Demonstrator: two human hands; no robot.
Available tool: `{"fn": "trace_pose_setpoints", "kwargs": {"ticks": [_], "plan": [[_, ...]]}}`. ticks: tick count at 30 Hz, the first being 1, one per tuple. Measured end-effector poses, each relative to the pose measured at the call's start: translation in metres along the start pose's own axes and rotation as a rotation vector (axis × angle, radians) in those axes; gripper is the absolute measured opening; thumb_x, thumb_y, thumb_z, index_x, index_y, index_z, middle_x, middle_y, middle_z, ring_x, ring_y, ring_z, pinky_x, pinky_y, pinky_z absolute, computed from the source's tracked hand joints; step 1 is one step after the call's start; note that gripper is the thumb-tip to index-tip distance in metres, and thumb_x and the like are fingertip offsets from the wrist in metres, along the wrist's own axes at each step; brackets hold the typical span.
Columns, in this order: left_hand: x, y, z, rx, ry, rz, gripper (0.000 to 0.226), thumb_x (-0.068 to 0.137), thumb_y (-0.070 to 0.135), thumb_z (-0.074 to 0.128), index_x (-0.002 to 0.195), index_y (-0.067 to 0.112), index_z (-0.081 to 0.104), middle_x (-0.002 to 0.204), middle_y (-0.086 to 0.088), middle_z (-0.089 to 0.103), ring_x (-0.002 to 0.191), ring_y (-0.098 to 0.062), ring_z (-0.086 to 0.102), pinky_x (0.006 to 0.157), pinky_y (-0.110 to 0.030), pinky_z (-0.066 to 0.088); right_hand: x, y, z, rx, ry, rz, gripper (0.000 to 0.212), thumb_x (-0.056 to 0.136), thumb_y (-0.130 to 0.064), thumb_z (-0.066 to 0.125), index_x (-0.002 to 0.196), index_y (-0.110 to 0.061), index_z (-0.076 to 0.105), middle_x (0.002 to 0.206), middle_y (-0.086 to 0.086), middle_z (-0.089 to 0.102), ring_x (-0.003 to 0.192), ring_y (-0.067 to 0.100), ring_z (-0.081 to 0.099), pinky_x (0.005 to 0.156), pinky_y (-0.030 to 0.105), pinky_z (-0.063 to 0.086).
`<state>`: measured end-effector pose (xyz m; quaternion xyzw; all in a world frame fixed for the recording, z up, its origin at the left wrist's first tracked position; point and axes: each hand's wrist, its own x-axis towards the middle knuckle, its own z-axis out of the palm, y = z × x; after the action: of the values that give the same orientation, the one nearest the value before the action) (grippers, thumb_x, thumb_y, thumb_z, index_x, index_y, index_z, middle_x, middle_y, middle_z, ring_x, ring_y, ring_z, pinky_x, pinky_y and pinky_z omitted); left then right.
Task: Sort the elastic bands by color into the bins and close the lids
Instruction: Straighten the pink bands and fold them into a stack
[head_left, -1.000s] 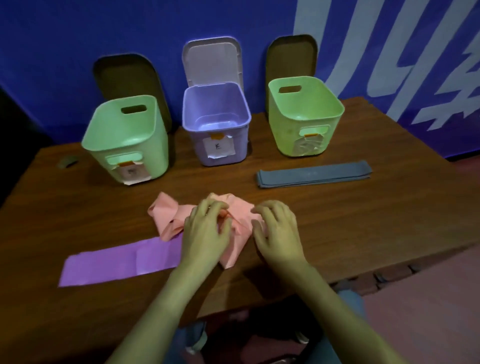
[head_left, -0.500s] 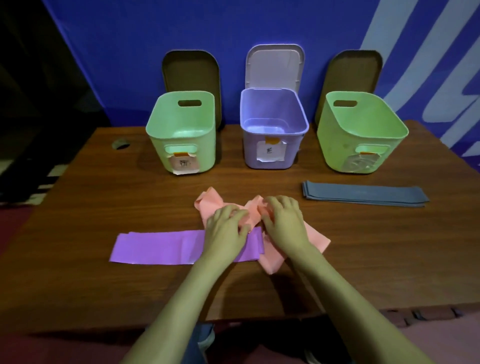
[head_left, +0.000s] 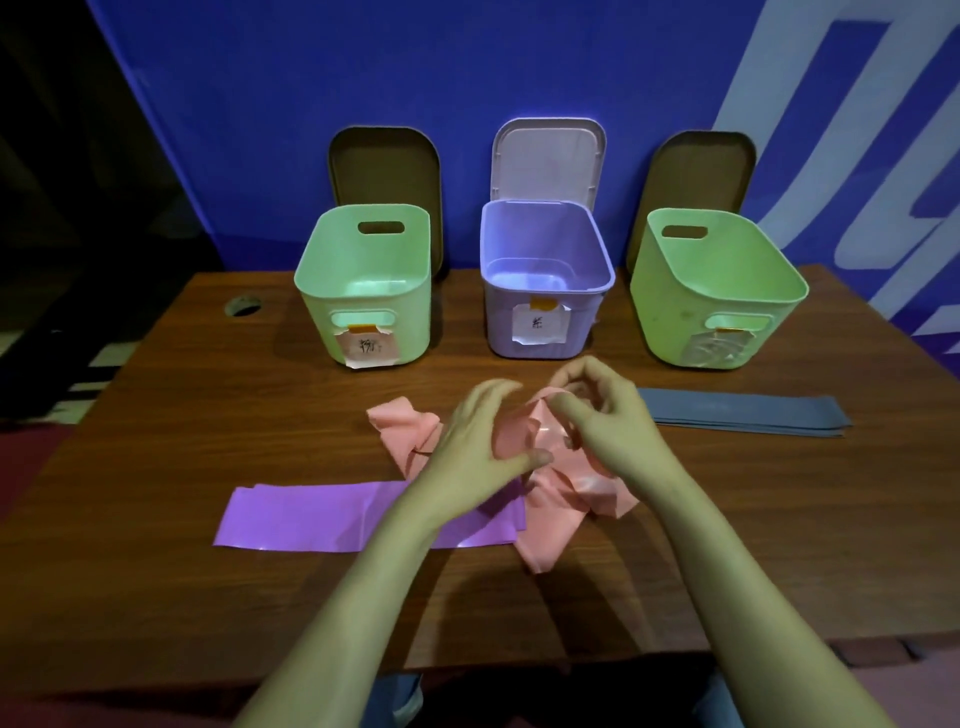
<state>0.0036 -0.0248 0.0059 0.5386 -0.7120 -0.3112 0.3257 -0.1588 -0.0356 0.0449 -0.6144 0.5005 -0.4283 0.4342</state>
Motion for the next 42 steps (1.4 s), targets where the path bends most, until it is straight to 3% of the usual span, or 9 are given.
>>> {"fn": "trace_pose_setpoints", "kwargs": {"ticks": [10,15,19,21,25,31,34,39,42], "plan": [[0.009,0.024,-0.035,-0.581,0.001,-0.125,0.011,0.081,0.019,0.068,0.070,0.016,0.064,0.064,0.003,0.050,0.056,-0.001,0.045,0.050,-0.009,0.036,-0.005,-0.005,-0.054,-0.181,-0.242,0.084,0.022,0.079,-0.032,0.072,0.075,-0.012,0.064,0.067,0.004,0.059,0.061,0.009,0.053,0.057,0.020,0.044],[0.018,0.031,-0.049,-0.634,0.160,-0.118,0.014,0.082,0.026,0.069,0.073,0.015,0.065,0.074,-0.006,0.053,0.075,-0.017,0.048,0.071,-0.028,0.037,-0.009,0.011,-0.064,-0.639,-0.229,0.078,0.009,0.080,-0.011,0.061,0.078,-0.020,0.063,0.072,-0.002,0.065,0.073,0.015,0.061,0.064,0.030,0.044],[0.016,0.025,-0.067,-0.689,0.007,-0.087,0.014,0.072,0.021,0.077,0.080,0.018,0.066,0.074,0.000,0.061,0.069,-0.014,0.060,0.062,-0.023,0.050,-0.016,0.018,-0.081,-0.488,-0.133,0.174,0.002,0.084,-0.015,0.061,0.086,-0.015,0.061,0.076,0.004,0.067,0.068,0.017,0.062,0.061,0.027,0.046],[0.016,0.020,-0.071,-0.486,-0.052,-0.085,0.015,0.074,0.007,0.074,0.082,0.015,0.064,0.077,-0.003,0.064,0.066,-0.017,0.063,0.060,-0.016,0.052,-0.016,0.016,-0.089,-0.215,-0.024,0.140,0.005,0.087,-0.015,0.061,0.088,-0.010,0.060,0.076,0.008,0.061,0.068,0.018,0.058,0.062,0.027,0.045],[0.025,0.005,-0.058,0.182,0.404,-0.035,0.014,0.081,0.001,0.059,0.078,0.014,0.055,0.081,-0.008,0.060,0.070,-0.021,0.053,0.057,-0.015,0.035,-0.010,0.006,-0.098,-0.104,0.058,0.038,0.007,0.087,-0.015,0.061,0.094,-0.015,0.061,0.074,-0.001,0.052,0.064,0.007,0.047,0.062,0.024,0.038],[0.028,-0.020,-0.038,-0.240,0.328,-0.256,0.049,0.074,0.037,0.031,0.097,0.005,0.060,0.100,-0.021,0.063,0.096,-0.036,0.057,0.090,-0.053,0.045,-0.004,0.001,-0.102,-0.153,-0.048,0.063,0.021,0.082,-0.036,0.062,0.097,-0.022,0.064,0.085,-0.004,0.059,0.062,-0.003,0.048,0.060,0.020,0.036],[0.027,-0.017,-0.035,-0.558,0.165,-0.228,0.051,0.077,0.035,0.037,0.120,0.019,0.060,0.125,-0.013,0.062,0.121,-0.028,0.053,0.106,-0.048,0.038,-0.003,0.003,-0.105,-0.134,-0.105,0.099,0.020,0.084,-0.031,0.065,0.099,-0.017,0.065,0.091,-0.001,0.061,0.064,-0.006,0.051,0.057,0.016,0.039],[0.025,-0.004,-0.030,-0.784,0.140,-0.210,0.035,0.075,0.008,0.046,0.105,0.019,0.060,0.095,-0.011,0.065,0.080,-0.018,0.066,0.078,-0.033,0.049,0.000,0.014,-0.106,-0.081,-0.002,0.151,0.020,0.085,-0.030,0.064,0.099,-0.016,0.066,0.089,-0.004,0.064,0.074,0.007,0.052,0.064,0.021,0.036],[0.020,-0.010,-0.032,-0.510,0.106,-0.172,0.046,0.060,0.006,0.056,0.103,0.023,0.056,0.092,0.001,0.058,0.079,-0.010,0.056,0.069,-0.023,0.044,0.000,0.022,-0.112,-0.141,-0.002,0.197,0.026,0.079,-0.019,0.072,0.103,-0.017,0.062,0.098,0.007,0.062,0.082,0.014,0.057,0.068,0.024,0.042]]}}
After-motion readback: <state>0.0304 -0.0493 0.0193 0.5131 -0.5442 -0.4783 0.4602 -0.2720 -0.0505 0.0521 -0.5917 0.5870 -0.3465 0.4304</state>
